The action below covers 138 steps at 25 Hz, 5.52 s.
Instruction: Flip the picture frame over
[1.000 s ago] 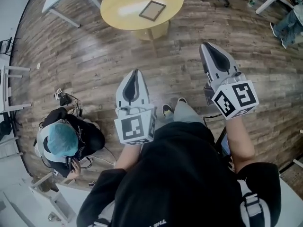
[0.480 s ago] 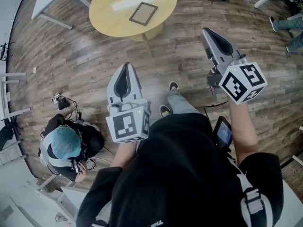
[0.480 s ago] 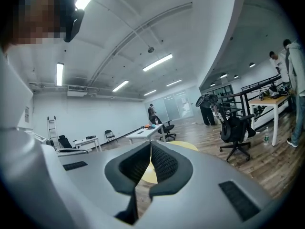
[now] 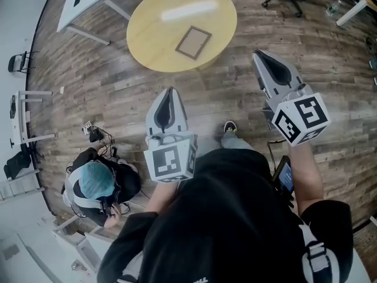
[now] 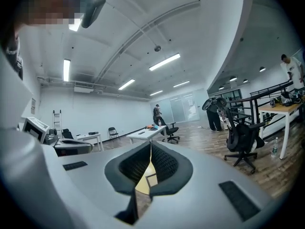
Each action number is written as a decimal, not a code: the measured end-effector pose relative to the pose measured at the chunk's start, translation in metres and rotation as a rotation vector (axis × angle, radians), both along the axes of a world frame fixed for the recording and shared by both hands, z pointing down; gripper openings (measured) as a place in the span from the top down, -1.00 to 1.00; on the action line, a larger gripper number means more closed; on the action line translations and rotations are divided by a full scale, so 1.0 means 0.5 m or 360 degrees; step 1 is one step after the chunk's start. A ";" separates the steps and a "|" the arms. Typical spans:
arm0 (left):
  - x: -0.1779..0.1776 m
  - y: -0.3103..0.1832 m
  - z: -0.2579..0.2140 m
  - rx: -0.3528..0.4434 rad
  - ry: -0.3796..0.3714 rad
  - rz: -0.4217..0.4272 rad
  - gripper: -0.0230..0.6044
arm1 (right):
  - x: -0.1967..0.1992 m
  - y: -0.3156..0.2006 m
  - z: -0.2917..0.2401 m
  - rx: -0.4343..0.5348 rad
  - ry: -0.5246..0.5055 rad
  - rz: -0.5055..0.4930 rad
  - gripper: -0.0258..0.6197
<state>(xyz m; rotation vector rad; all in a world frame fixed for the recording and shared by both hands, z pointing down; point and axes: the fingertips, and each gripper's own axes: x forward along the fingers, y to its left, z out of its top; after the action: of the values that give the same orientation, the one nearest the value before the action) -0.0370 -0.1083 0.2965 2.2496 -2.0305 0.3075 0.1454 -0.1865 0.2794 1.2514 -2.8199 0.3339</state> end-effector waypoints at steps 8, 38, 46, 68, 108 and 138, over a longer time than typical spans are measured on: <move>-0.024 -0.084 0.005 0.0011 -0.0011 -0.0003 0.85 | -0.054 -0.056 0.022 -0.0005 -0.0005 -0.0077 0.86; -0.281 -0.452 0.147 -0.0088 0.0129 0.0224 0.85 | -0.459 -0.255 0.341 0.0022 0.0927 -0.0905 0.86; -0.274 -0.471 0.215 -0.0219 0.0138 0.0188 0.85 | -0.466 -0.222 0.562 -0.0216 0.1200 -0.1283 0.45; -0.325 -0.487 0.305 -0.0349 0.0180 0.0102 0.85 | -0.473 -0.126 0.789 0.0013 0.1821 -0.1710 0.16; -0.295 -0.492 0.308 -0.0282 0.0131 0.0168 0.85 | -0.526 -0.212 0.594 0.0646 0.1448 -0.1163 0.64; -0.298 -0.504 0.295 -0.0290 0.0072 0.0175 0.85 | -0.348 -0.421 0.663 -0.1128 -0.0102 -0.0082 0.58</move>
<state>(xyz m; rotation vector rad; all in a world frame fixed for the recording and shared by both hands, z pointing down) -0.1861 -0.3605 0.4440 2.2386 -1.7815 0.4276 -0.0286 -0.3969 0.6109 1.0004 -2.3937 1.2425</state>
